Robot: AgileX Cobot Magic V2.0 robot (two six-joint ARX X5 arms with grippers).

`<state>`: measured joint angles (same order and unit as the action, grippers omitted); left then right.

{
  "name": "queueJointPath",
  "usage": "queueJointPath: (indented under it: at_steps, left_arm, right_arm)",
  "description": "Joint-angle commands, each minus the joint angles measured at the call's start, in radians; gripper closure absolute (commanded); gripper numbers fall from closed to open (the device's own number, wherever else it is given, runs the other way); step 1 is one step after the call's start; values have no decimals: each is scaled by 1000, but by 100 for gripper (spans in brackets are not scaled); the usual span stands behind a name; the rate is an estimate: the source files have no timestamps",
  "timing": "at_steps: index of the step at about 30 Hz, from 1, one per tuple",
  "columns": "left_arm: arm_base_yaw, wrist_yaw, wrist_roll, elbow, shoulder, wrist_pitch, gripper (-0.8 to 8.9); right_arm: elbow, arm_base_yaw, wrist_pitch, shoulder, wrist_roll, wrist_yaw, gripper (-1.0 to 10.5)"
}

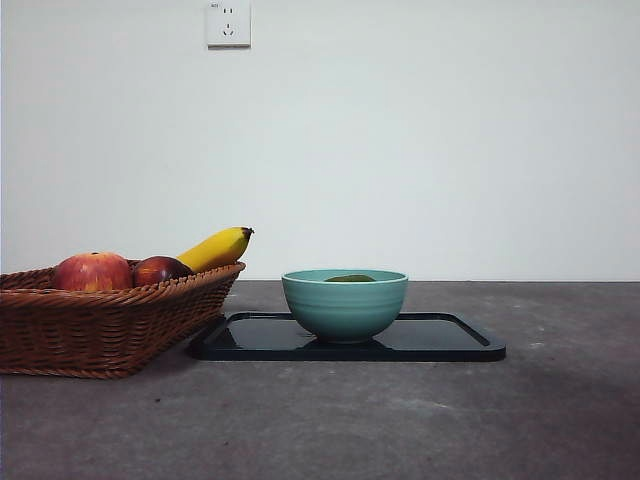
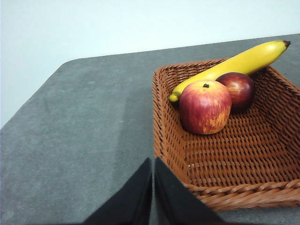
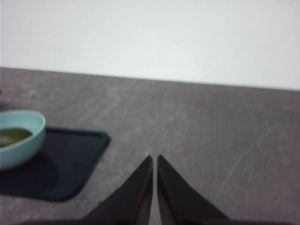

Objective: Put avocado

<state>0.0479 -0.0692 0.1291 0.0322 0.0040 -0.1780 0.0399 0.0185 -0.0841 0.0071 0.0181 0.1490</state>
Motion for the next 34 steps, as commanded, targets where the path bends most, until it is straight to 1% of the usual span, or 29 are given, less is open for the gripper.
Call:
queueJointPath:
  at_steps: [1, 2, 7, 34]
  left_arm:
    - [2, 2, -8, -21, -1, -9, 805]
    - [2, 2, -8, -21, -1, -9, 805]
    - [2, 2, -8, -21, -1, -9, 805]
    - [2, 2, -8, -21, -1, -9, 805]
  right_arm:
    - [-24, 0, 15, -3, 39, -5, 940]
    - [-30, 0, 3, -3, 50, -5, 940]
    - [-30, -1, -92, -3, 53, -24, 940]
    - [-29, -1, -70, -3, 56, -30, 940]
